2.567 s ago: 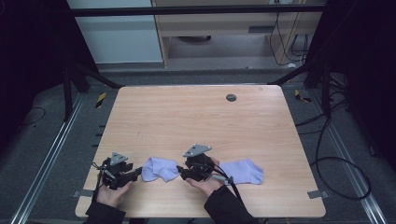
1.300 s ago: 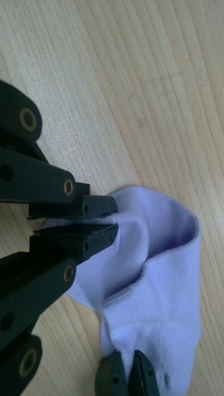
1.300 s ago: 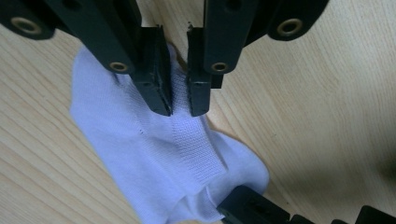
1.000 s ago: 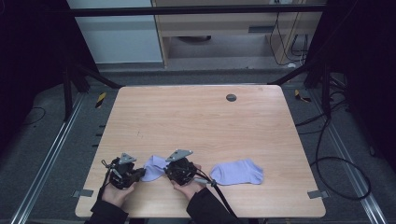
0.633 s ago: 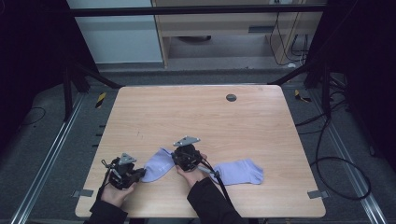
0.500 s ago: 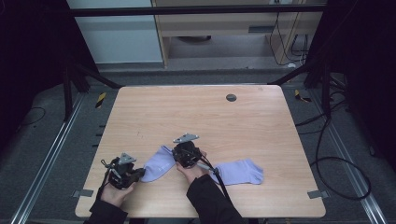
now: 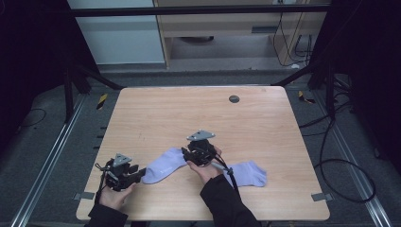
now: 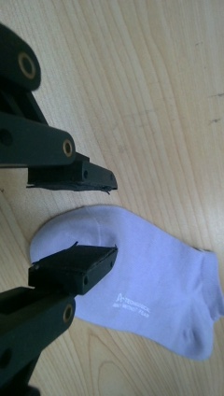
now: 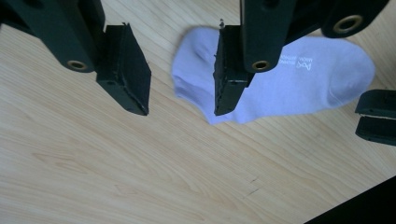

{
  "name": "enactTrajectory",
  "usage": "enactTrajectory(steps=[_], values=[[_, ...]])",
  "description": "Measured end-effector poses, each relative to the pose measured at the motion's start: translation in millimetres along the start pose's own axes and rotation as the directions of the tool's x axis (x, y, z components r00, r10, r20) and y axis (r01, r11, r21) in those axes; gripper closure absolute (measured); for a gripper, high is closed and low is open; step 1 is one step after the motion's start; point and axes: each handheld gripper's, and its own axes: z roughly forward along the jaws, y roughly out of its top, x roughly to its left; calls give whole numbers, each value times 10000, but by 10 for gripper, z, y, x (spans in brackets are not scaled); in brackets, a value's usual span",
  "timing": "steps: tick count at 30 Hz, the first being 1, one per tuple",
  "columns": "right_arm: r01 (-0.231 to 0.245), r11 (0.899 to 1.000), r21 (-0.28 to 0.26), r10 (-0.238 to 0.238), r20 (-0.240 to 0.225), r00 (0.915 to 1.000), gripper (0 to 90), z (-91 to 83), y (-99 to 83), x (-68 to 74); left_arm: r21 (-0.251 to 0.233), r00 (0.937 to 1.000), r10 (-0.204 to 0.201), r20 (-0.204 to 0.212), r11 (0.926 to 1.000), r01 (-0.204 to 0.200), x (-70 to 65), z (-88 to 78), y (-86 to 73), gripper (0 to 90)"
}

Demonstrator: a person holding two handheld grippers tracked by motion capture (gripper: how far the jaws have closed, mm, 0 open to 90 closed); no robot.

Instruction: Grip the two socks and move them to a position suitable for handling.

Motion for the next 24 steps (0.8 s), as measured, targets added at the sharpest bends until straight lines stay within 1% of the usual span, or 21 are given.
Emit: enactTrajectory(steps=[2,4,7,10,12,16,20,21,24], values=[[-145,9999,39,145,-20,9999,532,-100,-17,-69,-122,10000,-20,20,9999,20,-17,-24,15,575],[-172,9998,34,172,21,9998,518,-195,-51,-144,-241,10000,-65,36,9997,66,-43,-46,32,558],[-172,9998,28,172,130,9998,502,-334,-132,-256,-379,10000,-10,74,9993,13,-94,-77,58,551],[-332,9994,45,331,250,9991,491,-460,-228,-385,-455,9999,72,150,9989,-65,-150,-91,95,550],[-550,9985,63,547,327,9980,483,-536,-282,-483,-490,9997,133,226,9987,-122,-183,-99,124,549],[-797,9968,58,792,578,9952,470,-698,-388,-687,-635,9989,294,352,9976,-272,-262,-111,180,548],[-996,9949,-150,1005,764,9920,472,-892,-519,-869,-698,9975,518,477,9964,-484,-346,-107,242,549],[-1089,9939,-189,1100,758,9910,474,-938,-552,-903,-743,9973,523,514,9961,-484,-372,-103,258,550],[-1068,9938,-301,1090,860,9903,482,-1066,-646,-991,-805,9956,662,666,9949,-607,-462,-92,314,554]])
